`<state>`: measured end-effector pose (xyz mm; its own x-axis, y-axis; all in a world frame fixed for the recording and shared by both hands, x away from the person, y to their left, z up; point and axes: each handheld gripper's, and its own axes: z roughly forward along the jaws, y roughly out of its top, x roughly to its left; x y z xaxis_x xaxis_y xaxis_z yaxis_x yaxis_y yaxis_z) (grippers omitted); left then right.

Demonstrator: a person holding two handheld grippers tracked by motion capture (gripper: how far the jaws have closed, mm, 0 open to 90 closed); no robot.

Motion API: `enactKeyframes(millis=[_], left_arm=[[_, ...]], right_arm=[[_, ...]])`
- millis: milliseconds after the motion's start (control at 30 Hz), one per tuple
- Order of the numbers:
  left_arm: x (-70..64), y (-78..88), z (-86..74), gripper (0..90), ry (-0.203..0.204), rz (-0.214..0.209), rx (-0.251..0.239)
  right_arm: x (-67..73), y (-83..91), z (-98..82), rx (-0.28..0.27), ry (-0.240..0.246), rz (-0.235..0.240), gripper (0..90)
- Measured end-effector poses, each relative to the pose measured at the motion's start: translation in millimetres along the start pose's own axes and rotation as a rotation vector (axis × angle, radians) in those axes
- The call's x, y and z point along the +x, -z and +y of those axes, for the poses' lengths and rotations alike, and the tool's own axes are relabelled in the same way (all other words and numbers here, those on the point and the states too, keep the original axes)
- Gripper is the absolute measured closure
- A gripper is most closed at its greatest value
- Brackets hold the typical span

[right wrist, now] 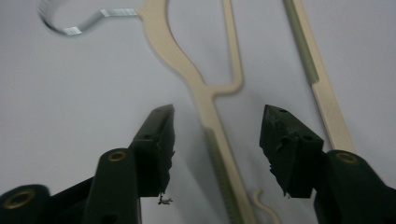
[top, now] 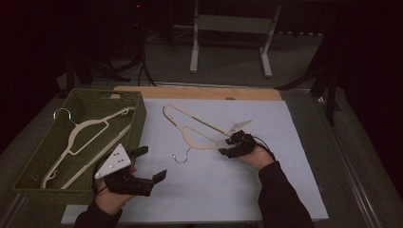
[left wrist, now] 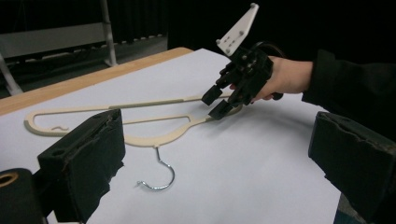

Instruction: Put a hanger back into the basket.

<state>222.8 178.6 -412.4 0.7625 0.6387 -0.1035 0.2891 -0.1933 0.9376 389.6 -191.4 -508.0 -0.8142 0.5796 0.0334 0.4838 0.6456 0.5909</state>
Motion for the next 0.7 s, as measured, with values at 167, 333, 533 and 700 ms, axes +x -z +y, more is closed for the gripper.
enactKeyframes(millis=[167, 333, 533, 700], left_arm=[[1.3, 2.2, 0.6, 4.7, 0.004, 0.002, -0.008], [2.5, 2.4, 0.1, 4.7, 0.01, -0.001, -0.007], [1.7, 0.3, -0.4, 4.7, 0.012, -0.01, -0.002], [2.7, 0.8, -0.2, 4.7, 0.013, -0.014, -0.006]], right_arm=[[-10.3, 5.3, -3.0, 0.002, -0.011, 0.018, 47.4], [-17.5, 17.1, -9.7, 0.006, -0.007, 0.036, 50.2], [-12.8, 13.8, -14.8, 0.084, 0.059, 0.056, 51.3], [-10.1, 1.8, -9.4, 0.104, 0.073, 0.071, 52.0]])
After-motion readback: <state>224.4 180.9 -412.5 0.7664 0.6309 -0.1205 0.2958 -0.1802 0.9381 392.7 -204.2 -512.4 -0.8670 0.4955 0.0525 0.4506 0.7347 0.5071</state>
